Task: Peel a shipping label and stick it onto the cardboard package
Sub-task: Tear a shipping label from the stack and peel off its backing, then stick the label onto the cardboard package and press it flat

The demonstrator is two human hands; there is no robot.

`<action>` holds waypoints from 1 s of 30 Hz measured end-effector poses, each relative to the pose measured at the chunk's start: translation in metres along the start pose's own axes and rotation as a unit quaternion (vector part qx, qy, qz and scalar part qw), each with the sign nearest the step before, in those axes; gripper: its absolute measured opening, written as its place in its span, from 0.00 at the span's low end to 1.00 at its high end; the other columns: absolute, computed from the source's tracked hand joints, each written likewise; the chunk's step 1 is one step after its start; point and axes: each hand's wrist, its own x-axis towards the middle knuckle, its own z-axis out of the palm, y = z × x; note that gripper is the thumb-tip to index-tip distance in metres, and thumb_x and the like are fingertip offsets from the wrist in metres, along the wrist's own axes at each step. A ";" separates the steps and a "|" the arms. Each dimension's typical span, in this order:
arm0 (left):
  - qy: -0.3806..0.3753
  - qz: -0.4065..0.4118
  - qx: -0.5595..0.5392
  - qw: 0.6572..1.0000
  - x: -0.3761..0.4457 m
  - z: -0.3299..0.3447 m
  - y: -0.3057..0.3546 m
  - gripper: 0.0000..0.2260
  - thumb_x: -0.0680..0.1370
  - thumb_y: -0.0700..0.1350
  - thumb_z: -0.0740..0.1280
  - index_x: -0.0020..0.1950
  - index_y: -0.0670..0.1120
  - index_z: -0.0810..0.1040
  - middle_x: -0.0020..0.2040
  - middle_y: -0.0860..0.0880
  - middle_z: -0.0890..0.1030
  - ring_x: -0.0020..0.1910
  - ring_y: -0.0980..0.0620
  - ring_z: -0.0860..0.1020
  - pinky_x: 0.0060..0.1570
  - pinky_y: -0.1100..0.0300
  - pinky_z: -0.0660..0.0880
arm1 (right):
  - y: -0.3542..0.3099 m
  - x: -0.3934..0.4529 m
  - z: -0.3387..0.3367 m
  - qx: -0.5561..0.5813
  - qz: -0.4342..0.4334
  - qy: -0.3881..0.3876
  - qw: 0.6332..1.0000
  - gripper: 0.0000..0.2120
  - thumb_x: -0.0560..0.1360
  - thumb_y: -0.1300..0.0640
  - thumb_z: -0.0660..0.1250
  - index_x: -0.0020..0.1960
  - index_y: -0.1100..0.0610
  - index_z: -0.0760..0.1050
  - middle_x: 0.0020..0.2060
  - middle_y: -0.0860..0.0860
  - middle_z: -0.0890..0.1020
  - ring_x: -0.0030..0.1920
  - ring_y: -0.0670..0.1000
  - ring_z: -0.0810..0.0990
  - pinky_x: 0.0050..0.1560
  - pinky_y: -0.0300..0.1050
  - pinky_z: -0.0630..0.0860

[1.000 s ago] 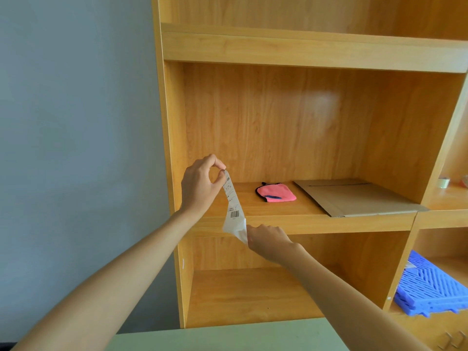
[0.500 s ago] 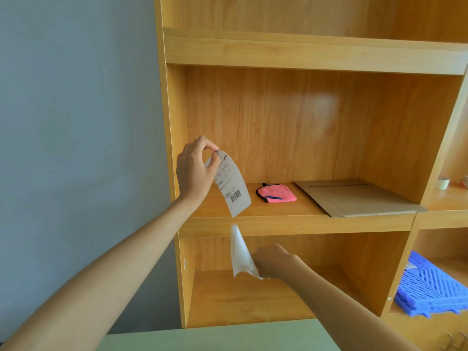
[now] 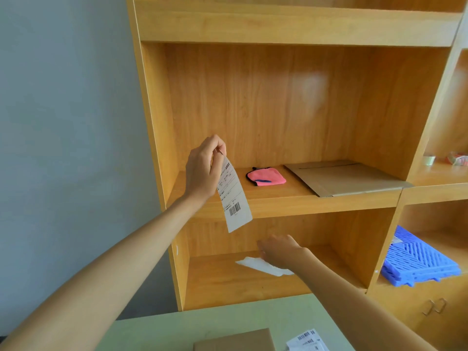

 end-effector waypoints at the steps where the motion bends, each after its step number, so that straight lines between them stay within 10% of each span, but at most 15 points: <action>1: -0.016 -0.004 -0.003 1.000 -0.003 0.005 0.001 0.06 0.74 0.35 0.54 0.40 0.41 0.68 0.35 0.47 0.73 0.33 0.48 0.70 0.35 0.46 0.68 | 0.003 0.000 0.001 0.002 0.003 -0.002 1.000 0.13 0.81 0.60 0.54 0.62 0.58 0.71 0.54 0.56 0.80 0.43 0.55 0.74 0.43 0.46 0.71; 15: -0.156 -0.027 -0.009 0.987 -0.096 0.120 0.018 0.06 0.73 0.36 0.54 0.40 0.45 0.67 0.36 0.52 0.72 0.33 0.50 0.70 0.37 0.51 0.69 | 0.064 -0.037 0.091 0.060 0.047 -0.047 0.996 0.12 0.82 0.58 0.55 0.63 0.58 0.70 0.57 0.56 0.79 0.50 0.56 0.79 0.45 0.46 0.70; 22: -0.197 -0.068 -0.010 0.978 -0.145 0.167 0.034 0.06 0.73 0.37 0.54 0.40 0.46 0.67 0.34 0.51 0.72 0.32 0.49 0.70 0.35 0.48 0.69 | 0.093 -0.058 0.145 0.079 0.049 -0.071 0.993 0.08 0.82 0.57 0.55 0.56 0.57 0.70 0.31 0.47 0.66 0.37 0.52 0.72 0.41 0.46 0.72; 30: -0.256 -0.116 -0.019 0.959 -0.202 0.205 0.045 0.07 0.74 0.38 0.53 0.40 0.48 0.65 0.35 0.51 0.71 0.33 0.49 0.69 0.34 0.48 0.69 | 0.104 -0.076 0.213 0.175 0.060 -0.149 0.971 0.09 0.78 0.65 0.54 0.47 0.53 0.67 0.45 0.53 0.80 0.42 0.54 0.74 0.43 0.44 0.68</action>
